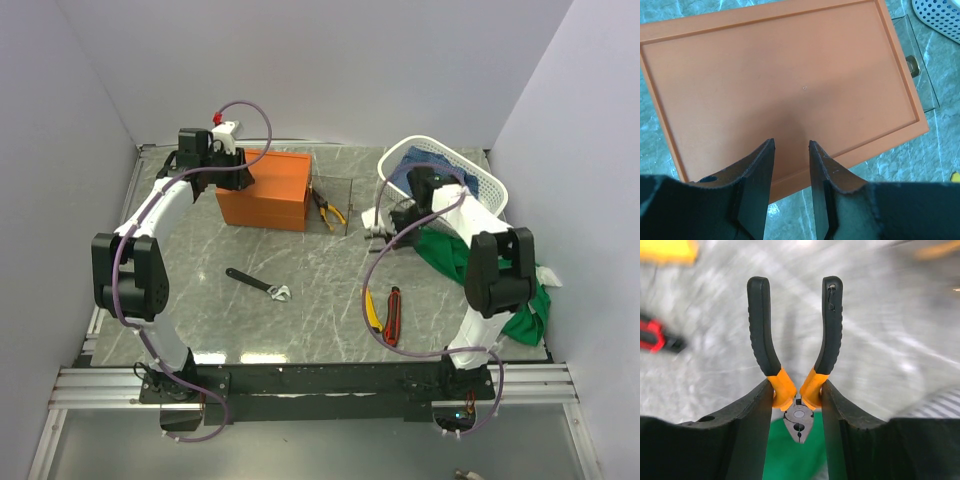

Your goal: Sort the tools into containers

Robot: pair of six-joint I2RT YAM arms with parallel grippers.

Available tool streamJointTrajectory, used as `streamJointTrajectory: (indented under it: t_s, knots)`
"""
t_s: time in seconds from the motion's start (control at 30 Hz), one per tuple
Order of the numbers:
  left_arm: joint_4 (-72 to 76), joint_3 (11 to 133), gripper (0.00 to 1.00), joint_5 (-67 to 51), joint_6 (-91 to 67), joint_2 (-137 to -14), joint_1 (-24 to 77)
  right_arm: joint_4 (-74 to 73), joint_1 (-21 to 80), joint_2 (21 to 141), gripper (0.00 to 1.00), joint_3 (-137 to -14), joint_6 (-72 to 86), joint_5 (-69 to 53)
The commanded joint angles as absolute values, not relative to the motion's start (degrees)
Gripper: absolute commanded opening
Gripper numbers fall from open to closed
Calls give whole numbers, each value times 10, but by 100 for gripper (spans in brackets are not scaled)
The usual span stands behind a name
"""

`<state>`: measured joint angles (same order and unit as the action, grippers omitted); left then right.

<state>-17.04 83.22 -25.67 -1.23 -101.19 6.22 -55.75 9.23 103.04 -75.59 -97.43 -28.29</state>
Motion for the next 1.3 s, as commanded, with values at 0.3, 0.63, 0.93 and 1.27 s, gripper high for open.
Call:
streamJointTrajectory:
  t_s: [0.3,0.63,0.93,1.27]
  knots:
    - [-142,858,40,-268,-39,-1017,65,-224,94,1084,5,-986,-139,-499]
    - [-138,832,40,-267,-38,-988,65,-146,133,1214,4,-1057,118,-423]
    - [-134,808,40,-266,-40,-976,64,-183,185,1254,26,-1090,122,-353]
    - [-125,816,40,-272,-52,-985,63,-224,169,1183,59,-1037,77,-278]
